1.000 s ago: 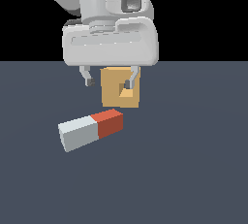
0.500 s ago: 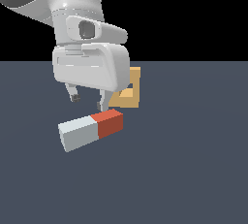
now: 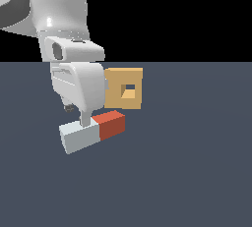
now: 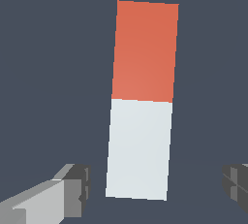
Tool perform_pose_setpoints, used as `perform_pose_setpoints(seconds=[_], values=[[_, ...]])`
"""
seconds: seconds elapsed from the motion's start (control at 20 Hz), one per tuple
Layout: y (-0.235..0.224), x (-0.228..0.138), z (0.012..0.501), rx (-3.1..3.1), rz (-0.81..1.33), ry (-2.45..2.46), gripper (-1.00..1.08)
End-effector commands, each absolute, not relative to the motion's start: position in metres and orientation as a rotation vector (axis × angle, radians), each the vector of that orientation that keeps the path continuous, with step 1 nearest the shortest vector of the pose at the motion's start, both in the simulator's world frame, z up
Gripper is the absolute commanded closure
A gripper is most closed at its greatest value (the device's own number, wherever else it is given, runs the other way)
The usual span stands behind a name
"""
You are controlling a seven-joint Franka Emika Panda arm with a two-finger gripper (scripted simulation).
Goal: Insert the peg into the horizontal hole in a box.
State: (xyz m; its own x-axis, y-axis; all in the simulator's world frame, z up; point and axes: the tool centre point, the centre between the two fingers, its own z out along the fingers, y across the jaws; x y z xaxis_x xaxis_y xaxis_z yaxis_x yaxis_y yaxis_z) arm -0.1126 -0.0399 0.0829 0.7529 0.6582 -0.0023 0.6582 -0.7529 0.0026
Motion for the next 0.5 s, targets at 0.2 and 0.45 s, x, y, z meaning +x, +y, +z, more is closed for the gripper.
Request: perform_pose_setpoints(seconds=[0.2, 0.45], values=[[-0.0374, -0.1215, 0.0752, 2.973, -0.001, 1.013, -0.92], [-0.0365, -0.1213, 0.0748, 2.974, 0.0, 1.012, -0.92]])
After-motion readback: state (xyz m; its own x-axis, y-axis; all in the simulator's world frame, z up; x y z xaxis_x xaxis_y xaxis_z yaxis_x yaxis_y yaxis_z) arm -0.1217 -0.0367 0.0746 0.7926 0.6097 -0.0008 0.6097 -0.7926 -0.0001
